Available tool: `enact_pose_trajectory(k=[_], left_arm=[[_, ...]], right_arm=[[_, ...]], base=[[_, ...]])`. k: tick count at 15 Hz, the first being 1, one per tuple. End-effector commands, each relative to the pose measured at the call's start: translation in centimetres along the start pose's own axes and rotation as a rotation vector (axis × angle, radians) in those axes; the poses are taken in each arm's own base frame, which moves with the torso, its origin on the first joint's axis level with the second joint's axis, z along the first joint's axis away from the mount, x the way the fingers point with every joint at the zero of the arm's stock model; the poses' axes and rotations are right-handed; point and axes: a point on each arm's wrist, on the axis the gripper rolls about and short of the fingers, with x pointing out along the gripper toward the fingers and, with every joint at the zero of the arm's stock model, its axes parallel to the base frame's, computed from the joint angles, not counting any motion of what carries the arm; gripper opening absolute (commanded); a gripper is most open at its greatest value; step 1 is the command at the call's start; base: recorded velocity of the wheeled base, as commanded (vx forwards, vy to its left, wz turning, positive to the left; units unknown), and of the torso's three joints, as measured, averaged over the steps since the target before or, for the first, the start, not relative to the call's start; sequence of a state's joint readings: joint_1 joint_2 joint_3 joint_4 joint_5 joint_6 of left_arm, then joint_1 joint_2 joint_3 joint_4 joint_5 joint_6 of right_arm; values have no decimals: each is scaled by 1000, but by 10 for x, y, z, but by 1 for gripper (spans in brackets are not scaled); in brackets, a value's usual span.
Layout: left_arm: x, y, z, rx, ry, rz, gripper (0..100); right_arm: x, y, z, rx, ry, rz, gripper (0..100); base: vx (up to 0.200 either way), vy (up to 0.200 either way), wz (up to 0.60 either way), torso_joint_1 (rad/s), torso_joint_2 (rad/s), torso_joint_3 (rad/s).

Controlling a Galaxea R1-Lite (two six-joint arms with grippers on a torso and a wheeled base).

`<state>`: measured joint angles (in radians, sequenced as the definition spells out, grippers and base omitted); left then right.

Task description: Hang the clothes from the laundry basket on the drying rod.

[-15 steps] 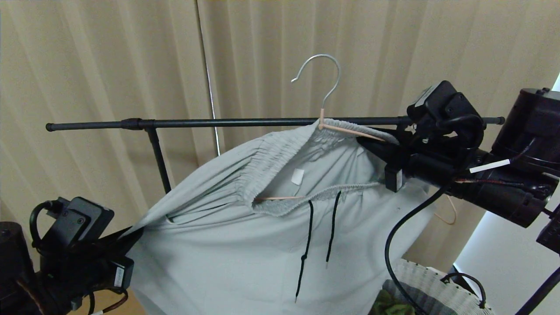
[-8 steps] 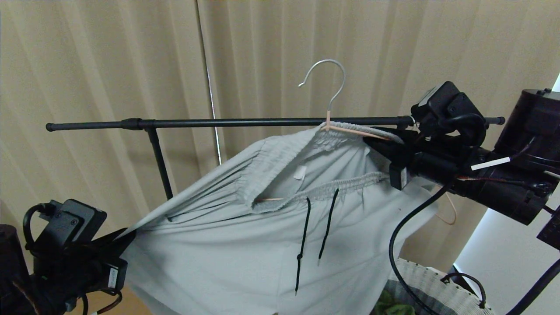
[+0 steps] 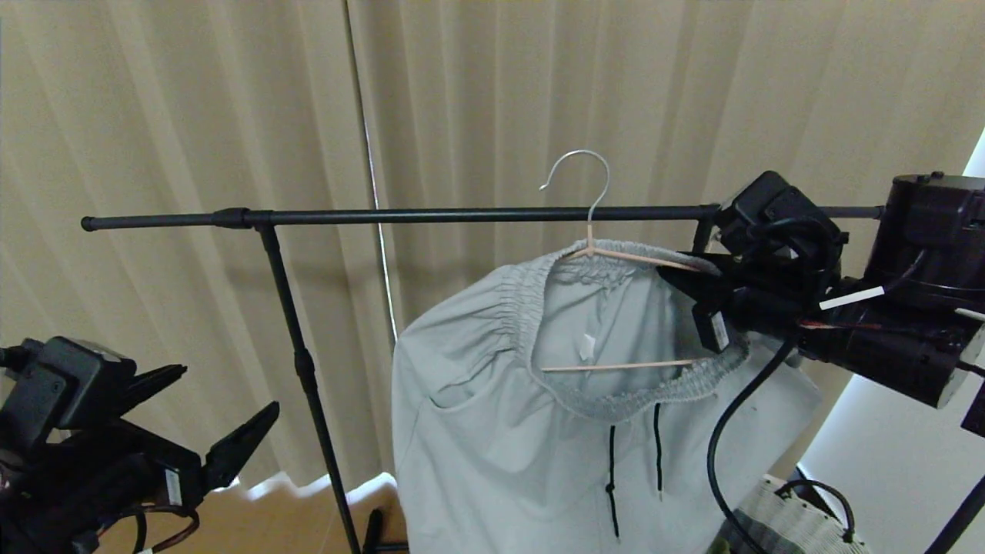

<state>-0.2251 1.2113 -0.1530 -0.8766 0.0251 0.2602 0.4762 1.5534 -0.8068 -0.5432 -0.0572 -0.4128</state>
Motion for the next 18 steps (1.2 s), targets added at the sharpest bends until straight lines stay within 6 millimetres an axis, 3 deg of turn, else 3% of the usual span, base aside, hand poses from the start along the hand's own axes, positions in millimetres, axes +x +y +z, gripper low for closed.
enact_pose_trajectory(k=[1,4,13,18], left_arm=[[-24,7,17,-78,-108,39,100],[-46,9,17,-101,-96,46,100],[-54,9,25,-106,-141,-4,100],[-54,9,24,-106,-137,-5,100]], right_arm=[[-12,0,-6,52,126,-7,0],[-18,3,-18,129,261,-29,0],[-14,3,-19,191,289,-66,0],[-5,5,-21,203,303,-63,0]], base=[[0,0,0,0,0,0],[0,0,0,0,0,0],[0,0,0,0,0,0],[200,0,0,1,1,7]])
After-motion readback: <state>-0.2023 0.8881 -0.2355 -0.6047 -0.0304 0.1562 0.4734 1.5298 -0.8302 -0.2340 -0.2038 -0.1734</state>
